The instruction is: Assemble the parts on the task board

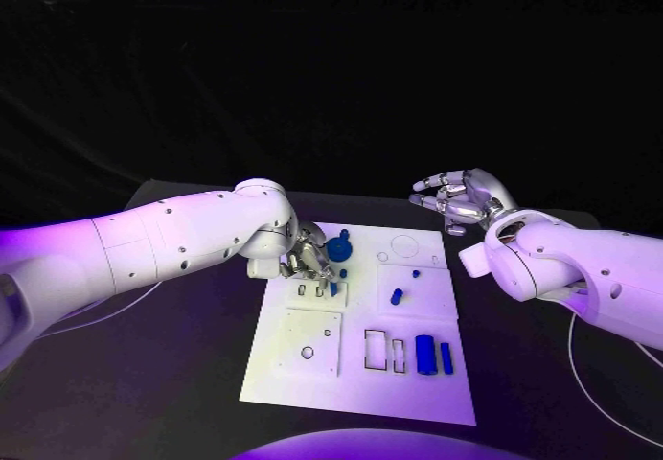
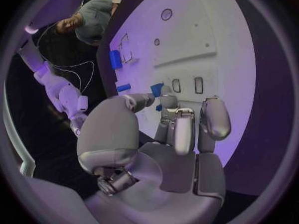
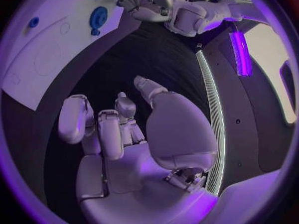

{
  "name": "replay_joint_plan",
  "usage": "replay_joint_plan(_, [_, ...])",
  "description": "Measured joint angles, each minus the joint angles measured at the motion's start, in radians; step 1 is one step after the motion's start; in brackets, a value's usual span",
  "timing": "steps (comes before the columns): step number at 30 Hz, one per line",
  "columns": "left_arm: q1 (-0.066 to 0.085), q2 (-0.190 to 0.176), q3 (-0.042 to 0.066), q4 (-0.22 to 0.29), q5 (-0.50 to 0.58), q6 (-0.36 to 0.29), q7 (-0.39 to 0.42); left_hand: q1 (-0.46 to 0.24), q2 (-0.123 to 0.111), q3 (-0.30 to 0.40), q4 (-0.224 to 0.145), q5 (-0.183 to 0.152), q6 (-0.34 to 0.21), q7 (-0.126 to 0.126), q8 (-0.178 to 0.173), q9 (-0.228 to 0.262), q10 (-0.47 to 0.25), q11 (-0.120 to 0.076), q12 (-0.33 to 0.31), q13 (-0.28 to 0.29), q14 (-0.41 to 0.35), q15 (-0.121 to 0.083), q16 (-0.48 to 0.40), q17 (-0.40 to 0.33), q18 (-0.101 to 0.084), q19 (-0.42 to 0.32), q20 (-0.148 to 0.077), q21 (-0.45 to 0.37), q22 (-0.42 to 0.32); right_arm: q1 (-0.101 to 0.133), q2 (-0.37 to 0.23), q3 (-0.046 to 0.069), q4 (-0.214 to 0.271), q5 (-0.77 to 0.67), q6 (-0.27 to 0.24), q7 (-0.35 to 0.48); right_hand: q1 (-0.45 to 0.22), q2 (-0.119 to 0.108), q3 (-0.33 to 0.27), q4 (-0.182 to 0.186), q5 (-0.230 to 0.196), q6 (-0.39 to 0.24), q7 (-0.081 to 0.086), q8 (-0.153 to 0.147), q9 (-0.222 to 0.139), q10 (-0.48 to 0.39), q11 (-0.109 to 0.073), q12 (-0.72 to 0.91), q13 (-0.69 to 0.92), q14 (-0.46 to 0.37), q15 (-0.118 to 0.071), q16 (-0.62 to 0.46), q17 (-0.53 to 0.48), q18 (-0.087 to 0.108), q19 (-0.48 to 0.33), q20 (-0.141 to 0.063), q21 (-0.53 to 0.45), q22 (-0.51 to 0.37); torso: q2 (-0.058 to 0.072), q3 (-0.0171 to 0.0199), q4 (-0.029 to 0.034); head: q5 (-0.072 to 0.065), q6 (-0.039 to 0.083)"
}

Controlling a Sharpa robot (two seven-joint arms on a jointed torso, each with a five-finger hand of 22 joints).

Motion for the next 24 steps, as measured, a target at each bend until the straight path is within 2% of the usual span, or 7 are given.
replay_joint_plan(4, [0.000,-0.002,0.000,0.000,0.004,-0.002,0.000,-0.023,-0.012,-0.008,0.008,-0.006,-0.004,0.004,0.000,0.002,0.000,0.000,0.000,-0.002,0.000,0.000,0.000,0.000,0.000,0.000,0.000,0.000,0.000,-0.003,0.000,0.000,-0.001,0.000,0.000,-0.001,0.000,0.000,0.000,0.000,0.000,0.000,0.000,0.000,0.001,0.000,0.000,0.000,0.000,0.000,0.000,0.000,0.005,0.000,0.000,0.000,0.000,0.000,0.000,-0.0001,0.0002,0.000,-0.002])
replay_joint_plan(11, [0.000,0.002,0.000,0.001,0.010,-0.002,-0.001,-0.053,-0.011,-0.030,0.009,-0.006,-0.004,0.004,0.000,0.003,0.000,0.000,0.000,-0.003,0.000,0.000,0.000,0.000,0.000,0.000,0.000,0.000,0.000,-0.004,0.000,0.000,-0.002,0.000,0.000,-0.005,0.000,0.000,-0.002,0.002,0.000,0.000,0.000,0.004,0.001,0.000,0.000,0.000,0.001,0.000,0.000,0.000,0.005,0.000,0.000,0.000,0.000,0.000,0.000,-0.0002,0.0002,0.000,-0.003])
replay_joint_plan(15, [0.000,0.005,0.000,-0.002,0.010,-0.001,-0.001,-0.066,-0.011,-0.064,0.008,-0.006,-0.004,0.004,0.000,0.004,0.000,0.000,0.000,-0.007,0.000,0.000,0.000,0.000,0.000,0.000,0.000,0.000,0.000,-0.004,0.000,0.000,-0.003,0.000,0.000,-0.008,-0.003,-0.003,-0.001,0.007,0.000,0.000,0.000,0.004,0.002,0.000,0.000,0.004,0.001,0.000,0.000,0.000,0.006,0.000,0.000,0.000,0.000,0.000,0.000,-0.0001,0.0002,0.000,-0.003])
replay_joint_plan(24, [-0.001,0.021,0.000,-0.020,0.010,0.005,-0.003,-0.066,-0.011,-0.066,0.008,-0.006,-0.004,0.004,0.000,0.004,0.000,0.000,0.000,-0.007,0.000,0.000,0.000,0.000,0.000,0.000,0.000,0.000,0.000,-0.006,0.002,0.000,-0.004,0.000,0.001,-0.012,-0.004,-0.004,-0.001,0.007,0.004,0.000,0.000,0.008,0.002,0.000,0.000,0.004,0.001,0.000,0.000,0.000,0.006,0.000,0.000,0.000,0.000,0.000,0.000,-0.0001,0.0002,0.002,-0.004])
